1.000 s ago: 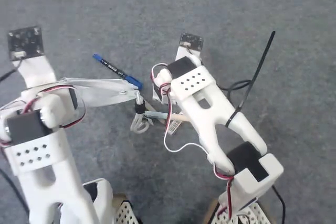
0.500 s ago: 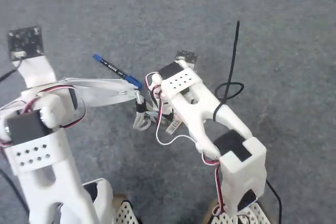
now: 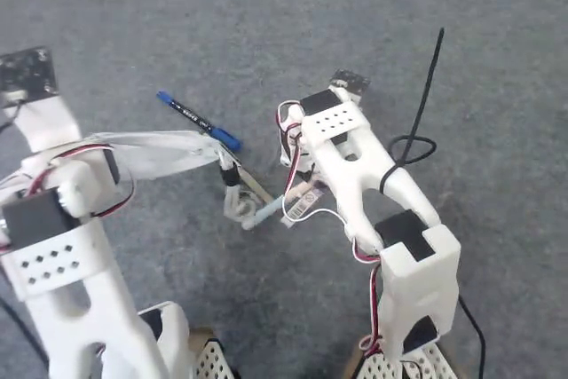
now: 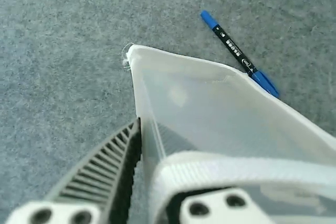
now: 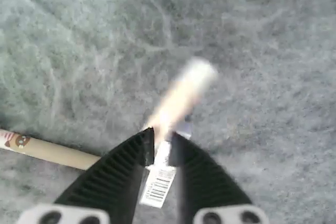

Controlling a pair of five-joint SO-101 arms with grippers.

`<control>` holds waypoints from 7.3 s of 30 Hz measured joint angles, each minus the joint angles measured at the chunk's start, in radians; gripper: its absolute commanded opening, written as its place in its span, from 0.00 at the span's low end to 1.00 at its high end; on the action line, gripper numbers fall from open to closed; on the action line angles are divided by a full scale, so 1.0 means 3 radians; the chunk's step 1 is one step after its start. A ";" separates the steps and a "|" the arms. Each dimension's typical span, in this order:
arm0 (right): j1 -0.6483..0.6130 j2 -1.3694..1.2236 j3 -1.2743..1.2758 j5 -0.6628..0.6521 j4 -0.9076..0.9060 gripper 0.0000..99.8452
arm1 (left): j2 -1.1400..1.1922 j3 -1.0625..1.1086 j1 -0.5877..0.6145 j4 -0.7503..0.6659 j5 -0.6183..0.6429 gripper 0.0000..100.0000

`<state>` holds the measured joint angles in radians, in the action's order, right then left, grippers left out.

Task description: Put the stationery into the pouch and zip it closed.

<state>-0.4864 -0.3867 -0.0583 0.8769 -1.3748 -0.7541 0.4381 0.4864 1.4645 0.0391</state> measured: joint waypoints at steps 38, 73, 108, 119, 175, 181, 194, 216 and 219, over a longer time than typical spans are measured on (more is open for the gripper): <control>0.0184 -0.0604 -0.0266 -0.0312 0.0624 0.01 | 0.0000 0.0000 0.0000 -0.0005 0.0000 0.01; 0.0164 0.0696 -0.0286 -0.0711 -0.0655 0.01 | 0.0000 0.0041 -0.0005 -0.0097 0.0000 0.01; 0.0107 0.3498 0.2010 -0.0711 0.0967 0.01 | 0.0000 0.0041 -0.0005 -0.0097 0.0056 0.01; -0.0312 0.4122 0.2092 -0.1146 0.1412 0.01 | 0.0000 0.0041 -0.0005 -0.0097 0.0118 0.01; -0.1207 0.3611 0.3365 -0.2506 0.6792 0.01 | 0.0000 0.0041 -0.0005 -0.0097 0.0123 0.01; -0.1207 0.3258 0.3411 -0.2506 0.6920 0.01 | 0.0000 0.0041 0.0000 -0.0097 0.0123 0.01; -0.1386 0.3222 0.3800 -0.2987 0.6925 0.01 | 0.0005 0.0082 0.0010 -0.0097 0.0123 0.01; -0.1596 0.3217 0.3984 -0.3319 0.6322 0.13 | 0.0005 0.0102 0.0010 -0.0097 0.0123 0.01; -0.1596 0.3335 0.3984 -0.3319 0.6148 0.13 | 0.0005 0.0102 0.0010 -0.0097 0.0123 0.01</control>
<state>-0.9651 0.6137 1.1370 -0.1189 0.4695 -0.7526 0.4687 0.4895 1.4354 0.0760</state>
